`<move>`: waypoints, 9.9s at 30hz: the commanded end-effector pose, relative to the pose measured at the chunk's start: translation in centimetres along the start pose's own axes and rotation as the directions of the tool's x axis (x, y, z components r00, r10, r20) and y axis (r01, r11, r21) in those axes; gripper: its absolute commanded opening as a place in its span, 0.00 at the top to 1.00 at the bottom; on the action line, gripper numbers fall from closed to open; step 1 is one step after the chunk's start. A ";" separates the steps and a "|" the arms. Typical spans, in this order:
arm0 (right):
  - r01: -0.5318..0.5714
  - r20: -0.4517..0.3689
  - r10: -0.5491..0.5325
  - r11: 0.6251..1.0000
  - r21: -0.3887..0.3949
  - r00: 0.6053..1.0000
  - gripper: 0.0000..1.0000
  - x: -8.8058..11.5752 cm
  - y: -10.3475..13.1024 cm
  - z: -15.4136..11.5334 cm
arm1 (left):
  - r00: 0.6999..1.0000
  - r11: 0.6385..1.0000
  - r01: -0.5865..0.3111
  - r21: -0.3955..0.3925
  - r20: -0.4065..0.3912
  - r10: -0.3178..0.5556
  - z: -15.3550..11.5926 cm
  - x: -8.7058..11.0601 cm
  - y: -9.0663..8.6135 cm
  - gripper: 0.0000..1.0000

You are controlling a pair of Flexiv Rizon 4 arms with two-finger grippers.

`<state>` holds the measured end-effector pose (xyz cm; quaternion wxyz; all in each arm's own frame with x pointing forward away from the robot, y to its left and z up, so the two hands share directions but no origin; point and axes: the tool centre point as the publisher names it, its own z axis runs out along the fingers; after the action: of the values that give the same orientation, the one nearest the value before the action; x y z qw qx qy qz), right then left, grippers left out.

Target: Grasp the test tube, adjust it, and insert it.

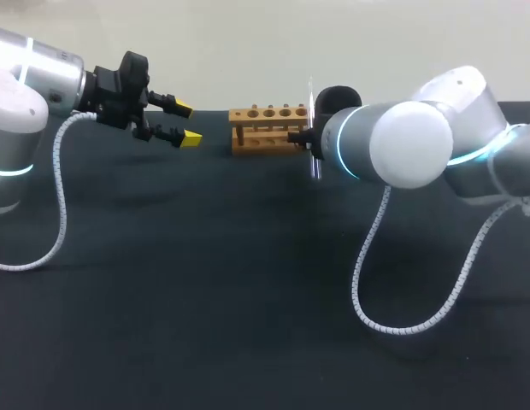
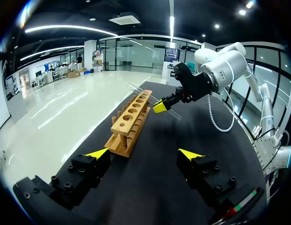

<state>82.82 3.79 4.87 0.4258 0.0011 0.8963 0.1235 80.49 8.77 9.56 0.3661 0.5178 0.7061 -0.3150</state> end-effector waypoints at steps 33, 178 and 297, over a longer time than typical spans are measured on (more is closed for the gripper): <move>0.002 -0.065 0.000 1.000 0.027 0.998 1.00 -0.8 -0.3 0.8 | 1.000 1.000 -0.002 -0.002 0.002 0.002 0.0 0.1 0.0 0.00; 0.124 0.710 -0.080 0.992 -0.011 0.699 1.00 -13.6 0.2 -3.1 | 1.000 1.000 -0.002 -0.002 0.002 0.002 0.0 0.1 0.0 0.00; 0.092 0.684 -0.039 0.995 -0.041 0.728 1.00 -13.5 -2.2 0.1 | 1.000 1.000 -0.002 -0.002 0.002 0.002 0.0 0.1 0.0 0.00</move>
<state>91.64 0.46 14.91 0.7243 0.0657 0.6829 0.0685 80.49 8.78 9.56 0.3661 0.5178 0.7062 -0.3150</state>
